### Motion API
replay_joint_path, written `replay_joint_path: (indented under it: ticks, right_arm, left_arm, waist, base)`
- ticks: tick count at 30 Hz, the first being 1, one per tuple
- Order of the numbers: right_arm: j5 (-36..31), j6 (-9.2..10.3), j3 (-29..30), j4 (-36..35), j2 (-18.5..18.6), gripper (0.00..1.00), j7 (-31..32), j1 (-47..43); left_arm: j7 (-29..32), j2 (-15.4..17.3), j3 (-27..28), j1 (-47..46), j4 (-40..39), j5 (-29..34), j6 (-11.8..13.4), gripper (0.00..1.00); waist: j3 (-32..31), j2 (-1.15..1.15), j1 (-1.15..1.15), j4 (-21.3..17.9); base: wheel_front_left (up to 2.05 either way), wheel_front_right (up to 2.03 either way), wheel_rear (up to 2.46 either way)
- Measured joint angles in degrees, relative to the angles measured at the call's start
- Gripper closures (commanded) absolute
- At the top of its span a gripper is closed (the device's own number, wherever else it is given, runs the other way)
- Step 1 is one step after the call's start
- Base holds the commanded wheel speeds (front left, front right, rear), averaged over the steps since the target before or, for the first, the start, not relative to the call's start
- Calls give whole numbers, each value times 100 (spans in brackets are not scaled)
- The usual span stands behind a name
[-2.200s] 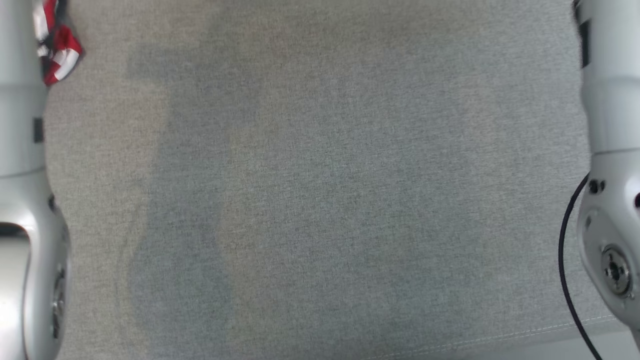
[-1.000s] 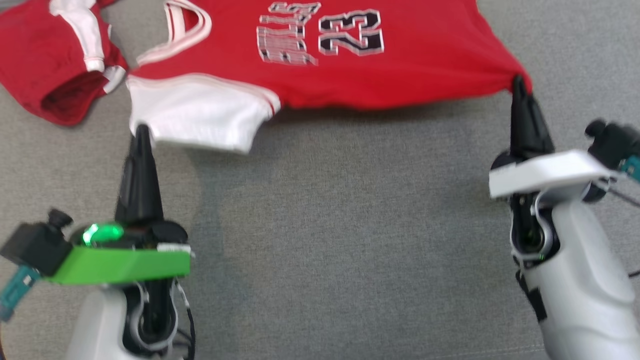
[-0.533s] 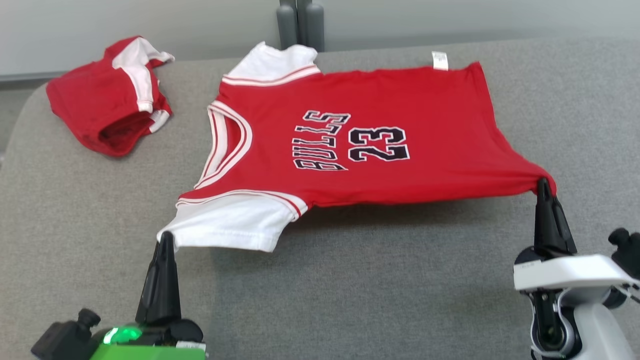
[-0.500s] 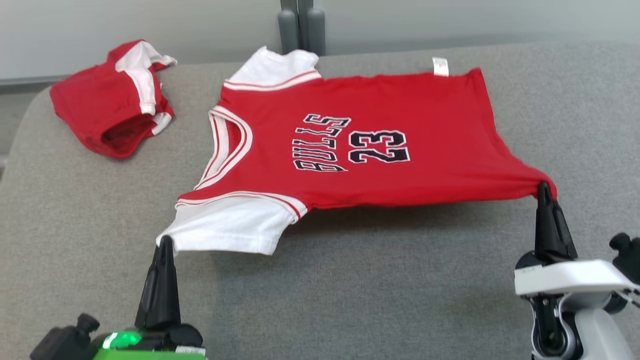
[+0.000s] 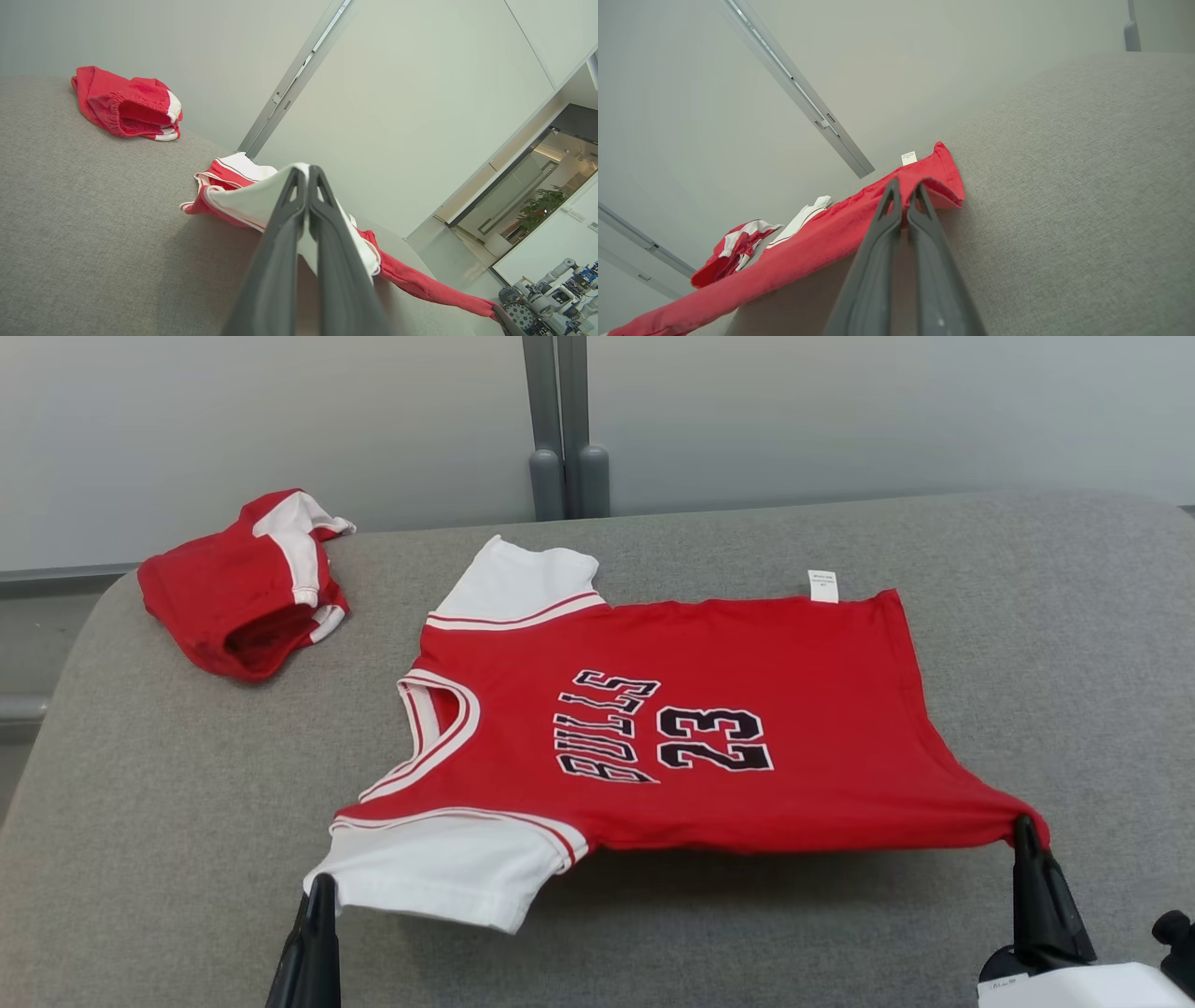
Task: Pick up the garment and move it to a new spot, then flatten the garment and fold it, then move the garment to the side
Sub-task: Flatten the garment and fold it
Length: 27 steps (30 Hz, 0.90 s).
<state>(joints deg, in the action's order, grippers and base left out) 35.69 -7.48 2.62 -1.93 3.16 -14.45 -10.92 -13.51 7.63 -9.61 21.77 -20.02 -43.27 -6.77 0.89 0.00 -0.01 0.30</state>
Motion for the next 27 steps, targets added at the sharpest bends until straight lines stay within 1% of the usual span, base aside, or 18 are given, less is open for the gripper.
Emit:
replay_joint_path:
  ticks: [3,10,16,27]
  right_arm:
    - [73,0,-57,246,-8,100,31,-60]
    - [102,0,-297,1009,-3,100,15,30]
    - [186,0,-433,1368,-3,100,-29,248]
    - [450,0,-439,1830,-12,100,-54,799]
  left_arm:
    - [57,7,-1,19,71,-58,26,100]
    - [102,7,-69,-55,706,-101,40,100]
    - [30,5,-101,-272,1165,-233,-2,100]
    - [-69,-53,-20,-1304,2187,-476,-35,100]
  waist:
    - [-33,0,0,-29]
    - [-16,0,0,-92]
    - [70,0,0,-121]
    - [280,0,0,-197]
  base:
    - [0,0,0]
    - [0,0,0]
    - [0,0,0]
    - [0,0,0]
